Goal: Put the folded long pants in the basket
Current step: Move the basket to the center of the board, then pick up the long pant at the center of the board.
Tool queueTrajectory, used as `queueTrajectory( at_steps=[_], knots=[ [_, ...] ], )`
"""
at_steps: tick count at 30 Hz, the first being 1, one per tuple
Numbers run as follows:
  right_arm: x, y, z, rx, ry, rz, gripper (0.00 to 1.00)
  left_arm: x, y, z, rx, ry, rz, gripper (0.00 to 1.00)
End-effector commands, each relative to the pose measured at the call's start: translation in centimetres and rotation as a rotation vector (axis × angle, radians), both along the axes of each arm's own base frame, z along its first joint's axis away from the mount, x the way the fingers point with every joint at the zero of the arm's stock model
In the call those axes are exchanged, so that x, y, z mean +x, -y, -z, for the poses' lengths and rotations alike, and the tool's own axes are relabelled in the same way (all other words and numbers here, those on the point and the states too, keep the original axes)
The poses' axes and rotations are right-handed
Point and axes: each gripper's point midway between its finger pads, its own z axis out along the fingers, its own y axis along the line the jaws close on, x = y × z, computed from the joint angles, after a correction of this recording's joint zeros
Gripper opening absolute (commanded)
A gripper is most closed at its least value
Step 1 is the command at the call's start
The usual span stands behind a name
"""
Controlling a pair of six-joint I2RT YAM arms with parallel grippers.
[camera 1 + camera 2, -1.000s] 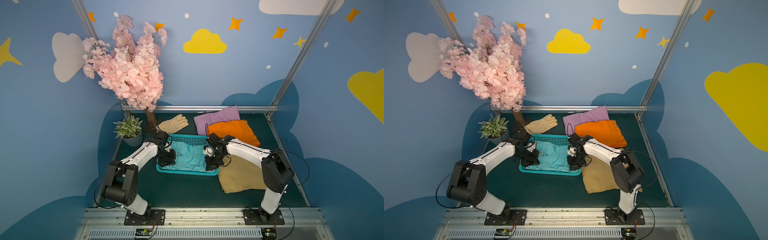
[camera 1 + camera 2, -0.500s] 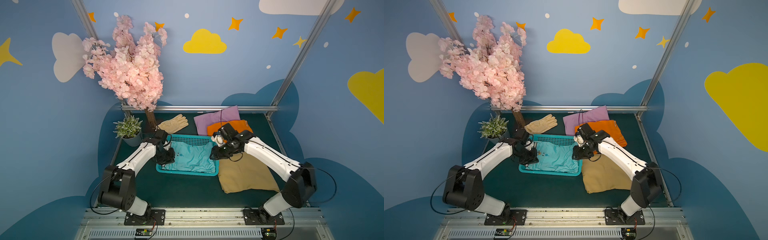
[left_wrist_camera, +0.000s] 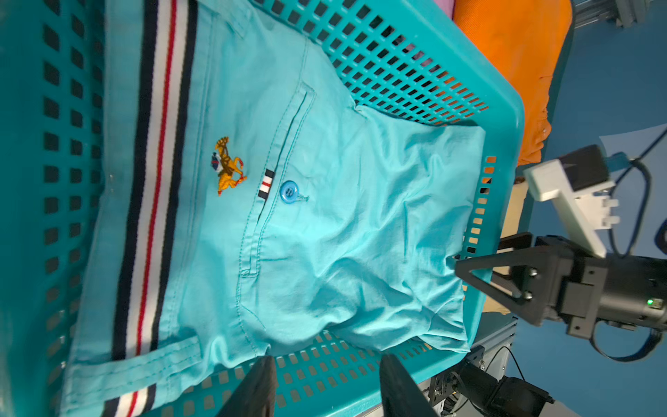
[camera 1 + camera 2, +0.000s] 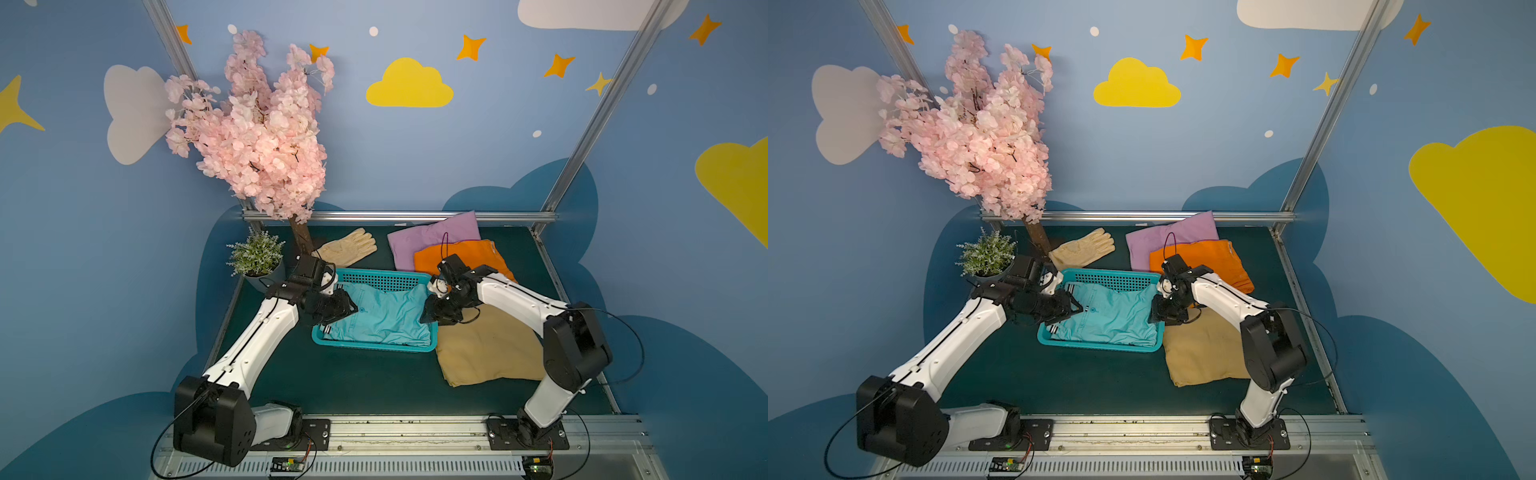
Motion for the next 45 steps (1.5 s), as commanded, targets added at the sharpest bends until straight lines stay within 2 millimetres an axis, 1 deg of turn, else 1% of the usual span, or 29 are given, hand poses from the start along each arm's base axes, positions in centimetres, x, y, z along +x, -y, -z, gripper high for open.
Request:
queueTrajectory(
  at_steps=[1,2,3,4,5,7,9,13,16,17,18,21,22,23,24,25,26,29,32,34,36,38,40,42,44,45],
  knots=[
    [-0.4,-7.0,-3.8,0.176,0.045,-0.11,0.48,-0.6,0.1,-0.5,-0.01,-0.004,0.009,0.51],
    [-0.9,-8.5,-4.0,0.188,0.042,-0.146,0.48,-0.7,0.0,-0.6,-0.007,0.0,0.005,0.51],
    [-1.2,-9.5,-3.9,0.192,0.038,-0.171,0.47,-0.7,0.0,-0.7,-0.008,0.003,0.005,0.51],
    [-1.5,-10.3,-4.0,0.195,0.03,-0.196,0.47,-0.8,0.0,-0.9,-0.011,0.008,0.004,0.51],
    [-1.8,-10.8,-4.1,0.198,0.02,-0.216,0.47,-0.8,0.0,-1.0,-0.013,0.013,0.004,0.51],
    [-1.6,-10.4,-4.7,0.204,0.039,-0.213,0.47,-0.9,0.0,-1.2,-0.016,0.018,0.005,0.51],
    [-0.8,-8.8,-5.3,0.195,0.084,-0.181,0.5,-1.0,0.1,-1.3,-0.021,0.019,0.011,0.51],
    [0.9,-3.1,-6.6,0.157,0.178,-0.084,0.52,-1.0,0.2,-1.5,-0.029,0.022,0.014,0.51],
    [1.7,1.3,-7.8,0.108,0.281,-0.028,0.54,-1.1,0.5,-1.6,-0.042,0.027,0.018,0.51],
    [2.0,3.2,-8.1,0.064,0.318,0.0,0.55,-1.1,0.6,-1.7,-0.05,0.03,0.022,0.51],
    [2.1,4.6,-8.4,0.03,0.352,0.019,0.56,-1.2,0.8,-1.9,-0.058,0.037,0.029,0.51],
    [2.3,10.4,-10.0,-0.128,0.499,0.144,0.58,-1.3,1.2,-2.1,-0.077,0.054,0.048,0.52],
    [2.4,12.4,-10.4,-0.181,0.561,0.209,0.72,-1.3,1.3,-2.2,-0.087,0.059,0.059,0.51],
    [2.5,14.0,-10.7,-0.216,0.629,0.258,0.91,-1.4,1.5,-2.4,-0.1,0.064,0.067,0.51],
    [2.9,16.0,-10.6,-0.259,0.698,0.373,0.98,-1.5,1.9,-2.6,-0.125,0.071,0.076,0.51],
    [2.6,17.8,-10.1,-0.28,0.718,0.45,0.98,-1.7,2.4,-2.9,-0.157,0.077,0.088,0.51],
    [2.4,18.9,-9.8,-0.27,0.719,0.51,0.98,-2.1,3.0,-3.2,-0.176,0.077,0.104,0.51],
    [1.6,19.9,-8.8,-0.2,0.673,0.561,0.98,-4.4,5.7,-4.1,-0.119,0.105,0.232,0.52],
    [1.0,20.3,-7.3,-0.184,0.589,0.585,0.98,-5.9,8.2,-3.6,-0.09,0.086,0.264,0.54],
    [0.6,20.1,-6.4,-0.169,0.533,0.579,0.98,-6.7,10.7,-3.1,-0.121,0.069,0.289,0.54],
    [0.4,20.5,-5.8,-0.18,0.496,0.598,0.98,-7.3,13.5,-2.5,-0.128,0.068,0.335,0.56],
    [0.4,20.7,-5.6,-0.166,0.475,0.616,0.98,-7.4,15.7,-0.9,-0.097,0.037,0.333,0.59],
    [0.6,20.6,-5.6,-0.134,0.461,0.631,0.98,-7.6,18.1,1.3,-0.054,-0.006,0.348,0.64],
    [0.8,20.4,-5.8,-0.106,0.459,0.632,0.98,-7.5,19.3,3.6,0.031,-0.045,0.332,0.77],
    [0.8,20.5,-5.8,-0.102,0.456,0.638,0.98,-7.3,20.5,5.7,0.068,-0.067,0.317,0.82],
    [0.9,20.6,-5.7,-0.104,0.455,0.642,0.98,-7.2,21.0,6.6,0.073,-0.082,0.311,0.82]
  ],
)
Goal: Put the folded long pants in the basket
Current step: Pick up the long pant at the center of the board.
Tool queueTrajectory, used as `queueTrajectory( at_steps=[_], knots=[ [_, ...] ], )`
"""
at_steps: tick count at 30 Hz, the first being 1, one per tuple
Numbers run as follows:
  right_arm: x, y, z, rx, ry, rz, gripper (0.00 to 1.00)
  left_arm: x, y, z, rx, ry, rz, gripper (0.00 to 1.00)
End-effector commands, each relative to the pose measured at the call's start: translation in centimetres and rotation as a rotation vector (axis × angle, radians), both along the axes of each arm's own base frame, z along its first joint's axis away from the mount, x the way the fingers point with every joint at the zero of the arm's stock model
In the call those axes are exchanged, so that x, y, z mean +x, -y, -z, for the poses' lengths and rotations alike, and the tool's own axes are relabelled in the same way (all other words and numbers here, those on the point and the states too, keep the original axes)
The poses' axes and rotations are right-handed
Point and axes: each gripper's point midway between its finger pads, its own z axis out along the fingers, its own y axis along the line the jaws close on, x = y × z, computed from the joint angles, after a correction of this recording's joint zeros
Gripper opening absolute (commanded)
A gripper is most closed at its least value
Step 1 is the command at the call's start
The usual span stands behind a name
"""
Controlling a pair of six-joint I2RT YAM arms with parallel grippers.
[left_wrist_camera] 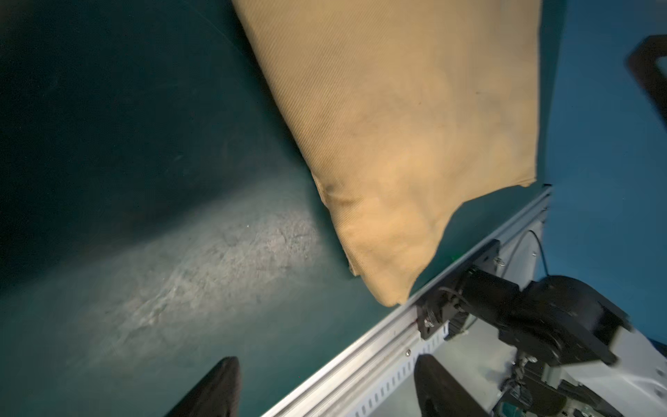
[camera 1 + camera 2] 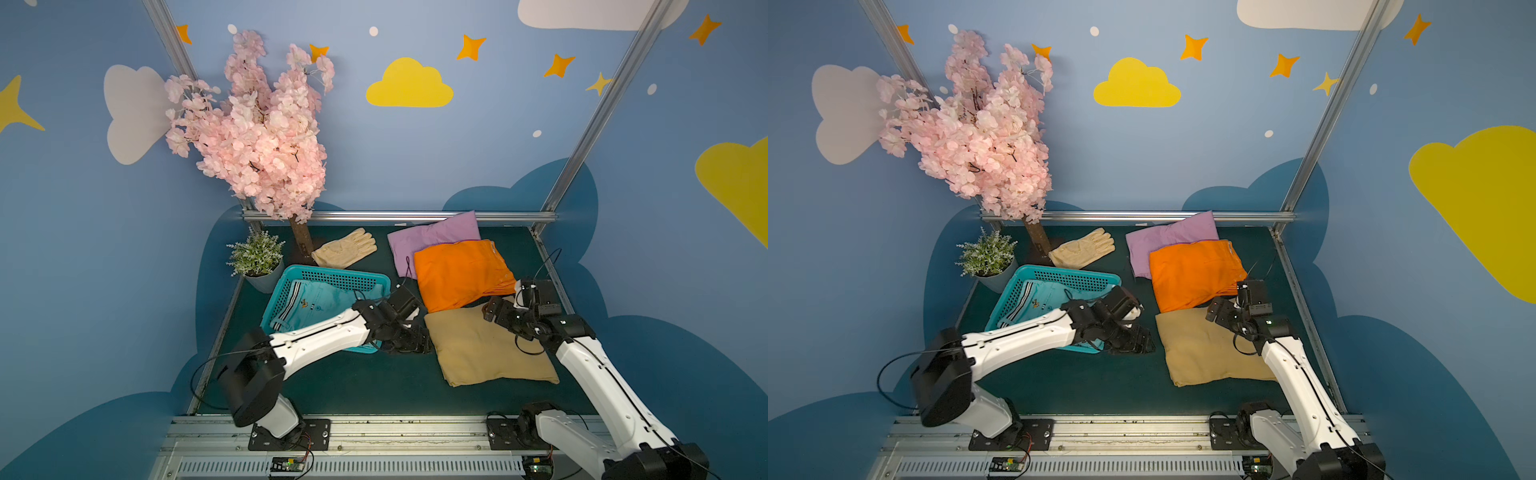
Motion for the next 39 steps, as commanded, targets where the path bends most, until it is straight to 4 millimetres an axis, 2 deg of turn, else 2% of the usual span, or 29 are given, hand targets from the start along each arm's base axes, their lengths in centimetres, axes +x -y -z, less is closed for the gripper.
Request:
queueTrajectory(
  at_steps=[1,6,8,12,15,22,24,26,29,32,36,39],
  knots=[
    [0.1,-0.4,0.1,0.038,-0.004,-0.003,0.98,1.4,1.4,1.7,0.032,0.011,-0.083,0.82],
    [-0.1,-0.4,0.2,0.04,-0.004,-0.006,0.98,1.7,3.4,5.3,-0.03,-0.033,-0.111,0.85],
    [-0.2,-0.3,0.3,0.042,-0.002,-0.002,0.98,1.4,5.0,5.6,-0.1,-0.071,-0.088,0.83],
    [-0.3,-0.3,0.3,0.042,-0.003,-0.002,0.98,0.8,6.9,6.6,-0.156,-0.089,-0.071,0.81],
    [-0.3,-0.3,0.4,0.042,-0.005,-0.002,0.98,0.6,7.3,7.8,-0.186,-0.115,-0.08,0.79],
    [-0.4,-0.5,0.5,0.052,-0.015,-0.008,0.98,0.3,9.1,9.6,-0.224,-0.164,-0.055,0.58],
    [-0.4,-0.5,0.5,0.052,-0.014,-0.007,0.98,0.2,8.8,9.9,-0.214,-0.159,-0.057,0.5],
    [-0.3,-0.6,0.6,0.053,-0.018,-0.008,0.98,0.4,8.3,9.6,-0.196,-0.139,-0.057,0.37],
    [-0.3,-0.7,0.7,0.06,-0.028,-0.014,0.98,0.9,6.9,9.0,-0.103,-0.084,-0.042,0.03],
    [-0.3,-1.0,0.6,0.068,-0.03,-0.025,0.98,1.8,4.6,7.9,0.006,-0.045,-0.03,0.02],
    [-0.2,-1.1,0.6,0.063,-0.032,-0.038,0.98,2.8,0.5,4.8,0.112,0.026,-0.022,0.03],
    [0.1,-0.4,1.2,0.028,-0.048,-0.014,0.97,3.5,-2.4,3.0,0.18,0.045,-0.01,0.03]
  ],
)
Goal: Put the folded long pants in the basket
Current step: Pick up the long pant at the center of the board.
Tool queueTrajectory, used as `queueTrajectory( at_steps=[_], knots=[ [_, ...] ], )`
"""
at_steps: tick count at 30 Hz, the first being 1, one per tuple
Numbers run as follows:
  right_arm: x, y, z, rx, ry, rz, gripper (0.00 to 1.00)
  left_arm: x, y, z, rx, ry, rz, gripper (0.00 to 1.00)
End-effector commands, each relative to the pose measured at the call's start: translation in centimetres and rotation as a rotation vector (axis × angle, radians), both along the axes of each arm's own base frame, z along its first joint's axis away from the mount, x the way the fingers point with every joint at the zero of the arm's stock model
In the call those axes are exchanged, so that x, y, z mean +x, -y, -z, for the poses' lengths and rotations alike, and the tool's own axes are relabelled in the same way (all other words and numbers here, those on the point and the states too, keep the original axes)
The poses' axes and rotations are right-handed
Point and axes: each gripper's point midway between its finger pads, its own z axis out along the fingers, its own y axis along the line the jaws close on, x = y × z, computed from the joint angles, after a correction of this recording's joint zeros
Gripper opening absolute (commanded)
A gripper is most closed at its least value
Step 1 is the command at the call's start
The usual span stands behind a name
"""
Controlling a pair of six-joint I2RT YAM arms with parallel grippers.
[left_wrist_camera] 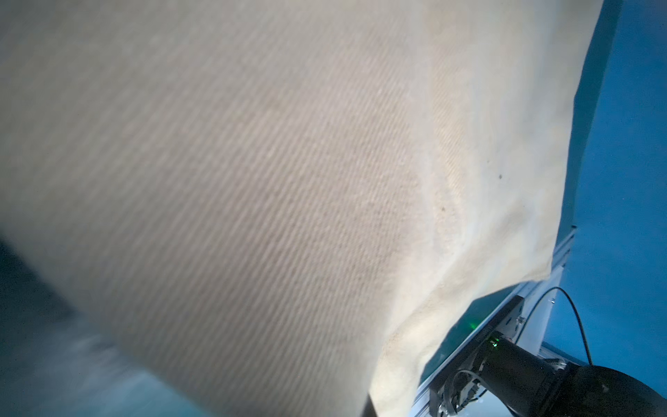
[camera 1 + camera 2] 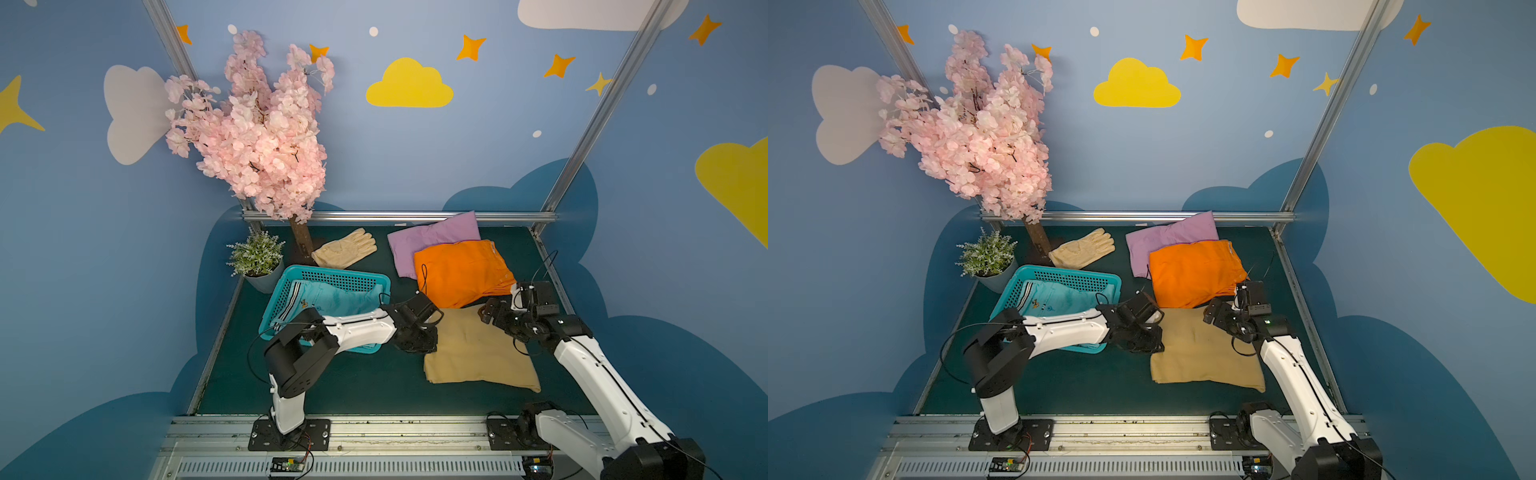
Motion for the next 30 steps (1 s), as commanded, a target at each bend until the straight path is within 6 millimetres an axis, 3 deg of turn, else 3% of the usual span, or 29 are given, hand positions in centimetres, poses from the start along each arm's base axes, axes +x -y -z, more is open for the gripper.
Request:
queueTrajectory(
  at_steps=[1,5,11,15,19,21,28,30],
  knots=[
    [0.7,0.6,0.1,-0.032,-0.002,0.009,0.94,0.3,-5.9,-1.3,0.197,0.025,0.03,0.02],
    [1.0,2.7,1.4,-0.045,-0.09,0.105,0.9,1.5,-8.0,-2.3,0.221,0.019,0.019,0.02],
    [-0.4,3.9,5.1,0.07,-0.241,0.195,0.9,2.3,-8.2,-1.8,0.22,-0.002,0.019,0.02],
    [-1.2,2.9,7.4,0.158,-0.329,0.134,0.86,2.6,-7.7,-1.7,0.193,-0.001,0.005,0.03],
    [-2.2,0.9,9.6,0.268,-0.413,0.071,0.69,2.6,-7.4,-1.5,0.183,-0.005,0.01,0.02],
    [-3.3,0.4,11.0,0.297,-0.451,0.069,0.67,2.7,-7.8,-1.4,0.201,0.001,-0.004,0.03],
    [-4.3,-0.3,12.5,0.325,-0.47,0.044,0.6,2.5,-7.7,-1.5,0.185,0.004,-0.005,0.02],
    [-4.2,-0.6,12.5,0.348,-0.468,0.034,0.48,2.5,-7.7,-1.5,0.184,0.003,-0.003,0.02]
  ],
)
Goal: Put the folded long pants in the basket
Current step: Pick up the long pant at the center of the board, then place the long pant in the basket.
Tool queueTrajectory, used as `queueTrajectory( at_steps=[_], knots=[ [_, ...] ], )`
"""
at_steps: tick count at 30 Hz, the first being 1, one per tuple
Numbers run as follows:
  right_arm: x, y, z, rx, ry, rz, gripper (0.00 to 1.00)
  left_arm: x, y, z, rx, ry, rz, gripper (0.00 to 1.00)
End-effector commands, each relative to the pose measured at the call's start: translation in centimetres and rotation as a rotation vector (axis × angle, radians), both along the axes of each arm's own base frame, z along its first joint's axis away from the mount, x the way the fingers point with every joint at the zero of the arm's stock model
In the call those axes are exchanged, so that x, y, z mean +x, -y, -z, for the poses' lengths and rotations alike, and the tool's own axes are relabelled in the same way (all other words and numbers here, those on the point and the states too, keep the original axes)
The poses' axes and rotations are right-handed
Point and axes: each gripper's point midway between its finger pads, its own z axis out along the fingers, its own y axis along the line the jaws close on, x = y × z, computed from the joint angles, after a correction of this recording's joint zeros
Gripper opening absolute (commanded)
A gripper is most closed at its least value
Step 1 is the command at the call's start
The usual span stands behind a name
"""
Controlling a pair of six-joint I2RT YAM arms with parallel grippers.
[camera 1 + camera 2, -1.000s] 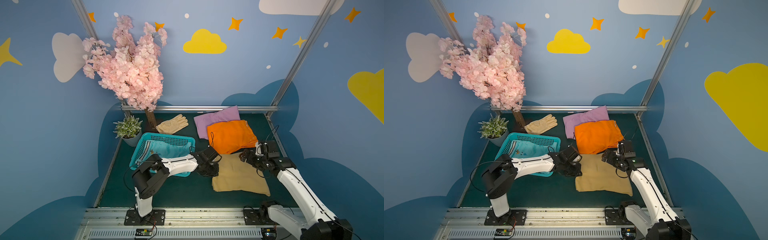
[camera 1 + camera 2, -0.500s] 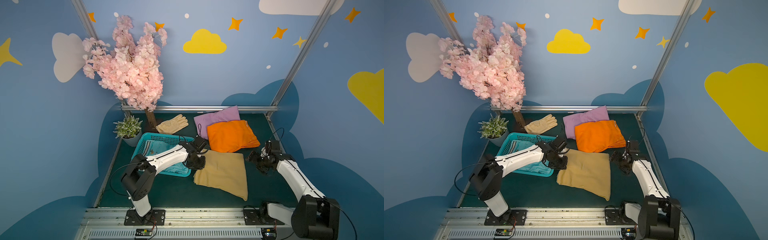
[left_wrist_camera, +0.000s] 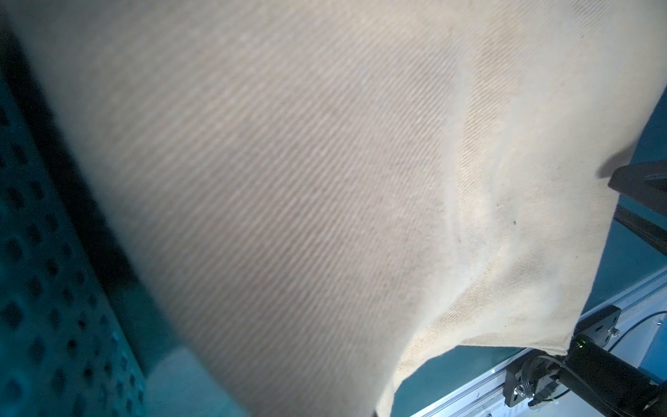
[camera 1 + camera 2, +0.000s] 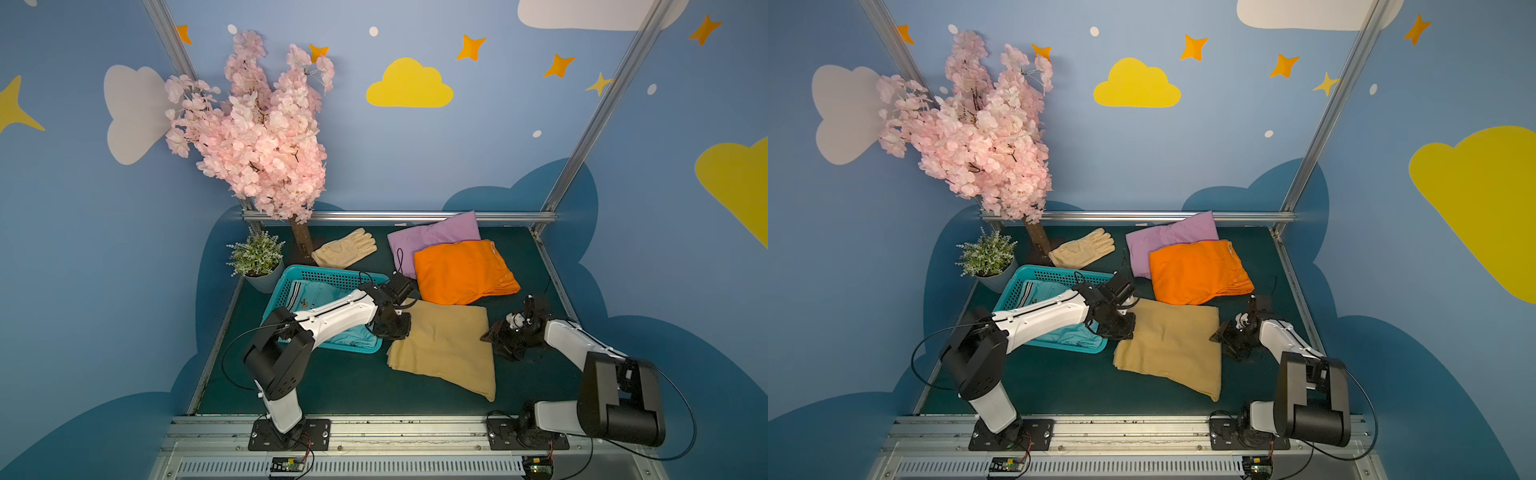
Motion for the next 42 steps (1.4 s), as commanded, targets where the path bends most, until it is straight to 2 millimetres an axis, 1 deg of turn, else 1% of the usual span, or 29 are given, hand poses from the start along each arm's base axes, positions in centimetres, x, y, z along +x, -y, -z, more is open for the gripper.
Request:
queueTrajectory(
  at_steps=[1,4,5,6,7,10,13,14,15,16,17,20,23,25,27,29,32,34,36,38,40,42],
  knots=[
    [-1.3,-1.5,1.2,0.079,-0.041,-0.036,0.44,0.3,0.1,-0.2,-0.013,0.01,-0.003,0.02],
    [-1.0,-1.7,0.9,0.09,-0.03,-0.036,0.22,0.5,0.2,-0.3,-0.011,0.012,-0.01,0.02],
    [-0.9,-1.6,0.7,0.086,-0.025,-0.037,0.11,0.6,0.0,-0.2,-0.001,0.012,-0.024,0.03],
    [-0.8,-1.5,0.5,0.077,-0.024,-0.036,0.04,0.5,-0.1,-0.2,0.004,0.009,-0.028,0.02],
    [-0.8,-1.3,0.1,0.066,-0.021,-0.036,0.0,0.3,0.0,-0.3,0.003,0.006,-0.024,0.02],
    [-0.8,-1.2,-2.0,0.048,0.023,-0.05,0.0,-0.6,0.4,-1.3,-0.009,0.008,-0.005,0.02],
    [-1.1,-1.1,-4.8,0.027,0.087,-0.054,0.0,-1.3,0.7,-3.4,-0.024,0.042,0.013,0.03],
    [-1.4,-1.1,-5.8,0.021,0.107,-0.055,0.0,-1.4,0.7,-4.4,-0.029,0.065,0.016,0.02],
    [-1.7,-1.2,-6.3,0.024,0.122,-0.062,0.0,-1.5,0.8,-5.3,-0.034,0.089,0.02,0.02],
    [-1.3,-1.4,-8.3,0.03,0.182,-0.066,0.0,-1.5,0.8,-6.5,-0.047,0.116,0.025,0.03],
    [-1.5,-1.6,-9.3,0.039,0.21,-0.064,0.0,-1.5,0.7,-7.5,-0.052,0.138,0.025,0.02],
    [-1.9,-2.1,-11.7,0.068,0.261,-0.025,0.0,-1.4,0.3,-10.6,-0.075,0.185,0.014,0.02],
    [-2.0,-2.9,-14.2,0.1,0.307,-0.023,0.0,-1.4,-0.9,-12.8,-0.056,0.221,0.029,0.02],
    [-1.8,-3.6,-15.9,0.106,0.325,-0.038,0.0,-1.1,-2.6,-13.9,-0.01,0.243,0.029,0.02],
    [-1.6,-5.1,-17.5,0.131,0.331,-0.066,0.0,-0.4,-5.1,-15.1,0.038,0.276,0.001,0.03],
    [-1.2,-6.8,-18.7,0.14,0.341,-0.093,0.0,0.6,-8.3,-16.4,0.075,0.322,-0.05,0.03],
    [-0.2,-9.5,-19.7,0.16,0.344,-0.119,0.0,1.8,-12.9,-17.8,0.112,0.373,-0.128,0.03],
    [0.6,-12.1,-20.2,0.182,0.334,-0.144,0.0,2.6,-16.6,-18.2,0.178,0.417,-0.176,0.03],
    [1.2,-14.6,-20.6,0.177,0.325,-0.169,0.0,3.3,-19.5,-18.5,0.232,0.441,-0.206,0.03],
    [1.6,-17.2,-20.8,0.156,0.33,-0.202,0.0,4.3,-23.1,-18.4,0.329,0.446,-0.275,0.03],
    [2.0,-20.4,-20.8,0.168,0.325,-0.242,0.0,5.3,-25.9,-17.8,0.367,0.421,-0.336,0.03],
    [2.3,-23.0,-20.3,0.164,0.307,-0.274,0.0,5.9,-28.4,-17.3,0.413,0.395,-0.395,0.03]
  ],
)
